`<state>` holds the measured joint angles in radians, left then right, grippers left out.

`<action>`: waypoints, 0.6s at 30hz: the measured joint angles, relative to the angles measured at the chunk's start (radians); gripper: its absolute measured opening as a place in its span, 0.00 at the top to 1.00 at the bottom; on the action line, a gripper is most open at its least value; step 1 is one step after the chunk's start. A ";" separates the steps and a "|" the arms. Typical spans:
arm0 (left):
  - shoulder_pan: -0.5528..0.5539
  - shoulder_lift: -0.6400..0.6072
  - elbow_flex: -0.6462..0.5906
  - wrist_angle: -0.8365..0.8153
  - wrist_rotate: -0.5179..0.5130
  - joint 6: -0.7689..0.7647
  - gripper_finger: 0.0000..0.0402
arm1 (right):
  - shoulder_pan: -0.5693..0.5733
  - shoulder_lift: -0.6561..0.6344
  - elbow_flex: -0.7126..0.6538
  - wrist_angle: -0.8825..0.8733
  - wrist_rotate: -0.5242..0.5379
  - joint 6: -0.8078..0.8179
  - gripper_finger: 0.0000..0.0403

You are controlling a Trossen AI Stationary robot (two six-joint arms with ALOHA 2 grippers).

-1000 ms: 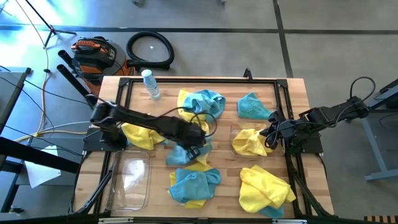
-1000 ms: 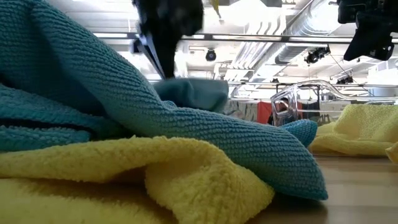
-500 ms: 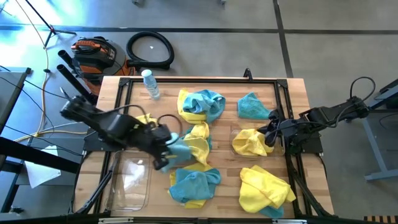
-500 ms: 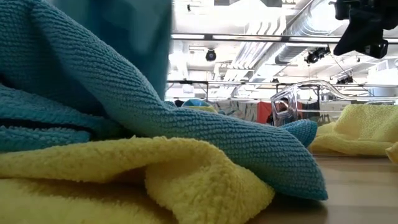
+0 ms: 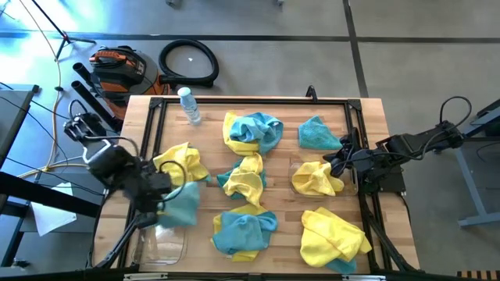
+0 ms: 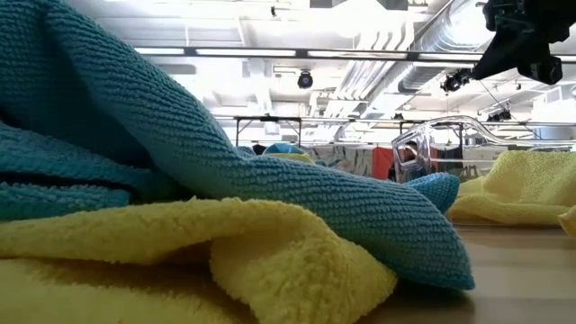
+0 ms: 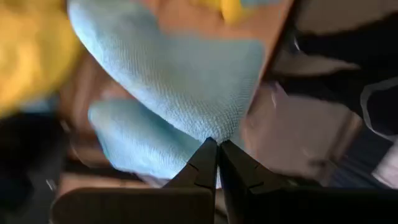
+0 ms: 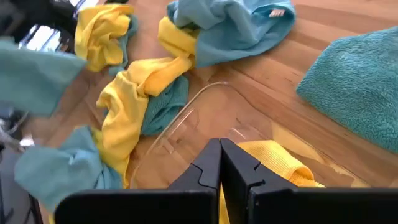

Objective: Sort microfiber towel by color & place in baskets
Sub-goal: Put the blue microfiber towel into the left transparent bin

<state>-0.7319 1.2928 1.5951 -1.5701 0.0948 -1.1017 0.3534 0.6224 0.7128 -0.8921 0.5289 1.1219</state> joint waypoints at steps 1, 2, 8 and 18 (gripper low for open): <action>-0.018 -0.009 0.000 -0.004 0.033 -0.023 1.00 | 0.000 0.000 0.000 0.000 0.011 0.004 1.00; -0.035 -0.016 0.000 -0.002 0.065 -0.036 1.00 | 0.000 0.000 0.000 0.001 0.018 0.007 1.00; -0.152 -0.058 0.000 -0.001 0.202 -0.182 1.00 | 0.000 0.006 0.000 0.003 0.040 0.055 1.00; -0.296 -0.133 0.000 -0.002 0.074 -0.336 1.00 | 0.000 0.071 0.000 0.006 0.046 0.086 1.00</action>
<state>-1.0281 1.1603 1.5951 -1.5719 0.1686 -1.4378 0.3534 0.6935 0.7128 -0.8864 0.5747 1.2076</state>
